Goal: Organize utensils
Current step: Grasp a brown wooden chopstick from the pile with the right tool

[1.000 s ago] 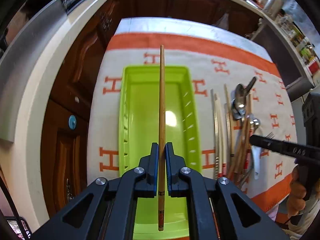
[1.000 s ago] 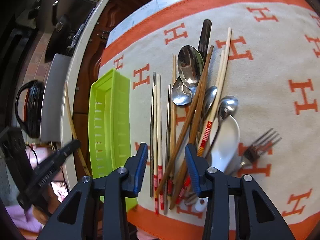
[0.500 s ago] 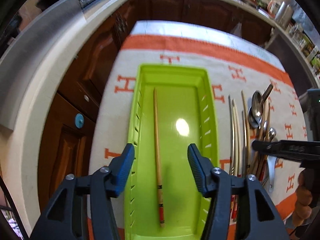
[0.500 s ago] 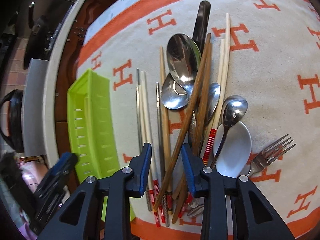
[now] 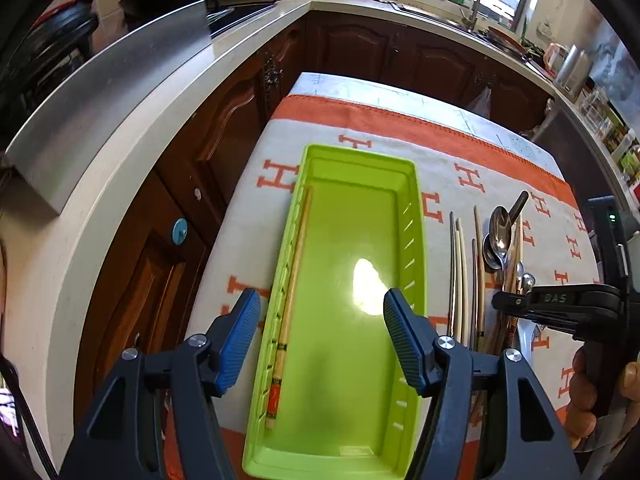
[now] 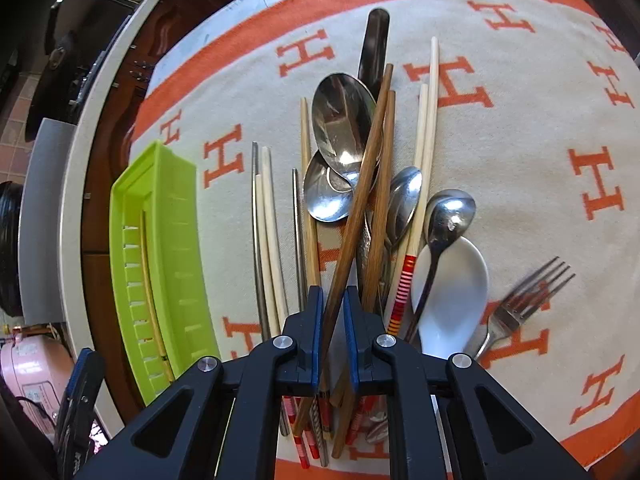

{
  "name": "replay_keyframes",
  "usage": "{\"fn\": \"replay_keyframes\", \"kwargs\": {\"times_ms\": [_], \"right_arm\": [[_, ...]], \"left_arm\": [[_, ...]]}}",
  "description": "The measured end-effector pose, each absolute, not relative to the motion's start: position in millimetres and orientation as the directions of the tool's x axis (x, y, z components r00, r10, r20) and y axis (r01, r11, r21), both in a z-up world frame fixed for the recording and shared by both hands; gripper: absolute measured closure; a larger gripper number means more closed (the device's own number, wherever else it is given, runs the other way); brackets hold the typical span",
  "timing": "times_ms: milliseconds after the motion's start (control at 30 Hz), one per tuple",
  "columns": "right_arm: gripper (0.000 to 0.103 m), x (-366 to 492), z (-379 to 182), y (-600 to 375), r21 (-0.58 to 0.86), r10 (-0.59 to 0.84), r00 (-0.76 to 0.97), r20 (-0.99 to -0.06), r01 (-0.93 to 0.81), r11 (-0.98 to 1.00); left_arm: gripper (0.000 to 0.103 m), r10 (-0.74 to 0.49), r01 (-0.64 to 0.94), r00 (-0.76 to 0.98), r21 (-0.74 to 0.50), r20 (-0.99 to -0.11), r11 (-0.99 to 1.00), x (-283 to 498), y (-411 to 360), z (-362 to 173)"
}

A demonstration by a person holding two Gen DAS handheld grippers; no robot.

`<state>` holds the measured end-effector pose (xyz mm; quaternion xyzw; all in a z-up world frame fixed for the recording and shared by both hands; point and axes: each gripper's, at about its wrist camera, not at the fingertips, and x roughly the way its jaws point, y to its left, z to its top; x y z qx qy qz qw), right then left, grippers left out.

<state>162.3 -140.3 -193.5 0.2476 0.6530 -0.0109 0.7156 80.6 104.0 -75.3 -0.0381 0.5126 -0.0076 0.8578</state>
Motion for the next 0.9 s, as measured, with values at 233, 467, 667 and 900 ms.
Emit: {"fn": "replay_keyframes", "kwargs": {"times_ms": [233, 467, 667, 900], "right_arm": [[0.096, 147.3, -162.0, -138.6, 0.355, 0.304, 0.217, -0.928, 0.262, 0.897], [0.096, 136.3, -134.6, -130.6, 0.395, 0.339, 0.254, -0.906, 0.214, 0.894], [0.096, 124.8, -110.0, -124.5, 0.432, 0.378, 0.274, -0.884, 0.173, 0.885], [0.096, 115.8, -78.9, -115.3, 0.471, 0.42, 0.303, -0.855, 0.116, 0.875]], "left_arm": [[0.031, -0.038, -0.043, 0.487, -0.067, -0.872, 0.997, 71.4, 110.2, -72.7], [0.031, -0.025, -0.047, 0.497, -0.056, -0.867, 0.997, 66.9, 111.8, -70.2], [0.031, -0.012, -0.063, 0.5, -0.051, -0.866, 0.997, 63.7, 116.3, -68.7], [0.03, 0.001, -0.073, 0.51, -0.042, -0.86, 0.996, 63.6, 119.6, -66.0]]}}
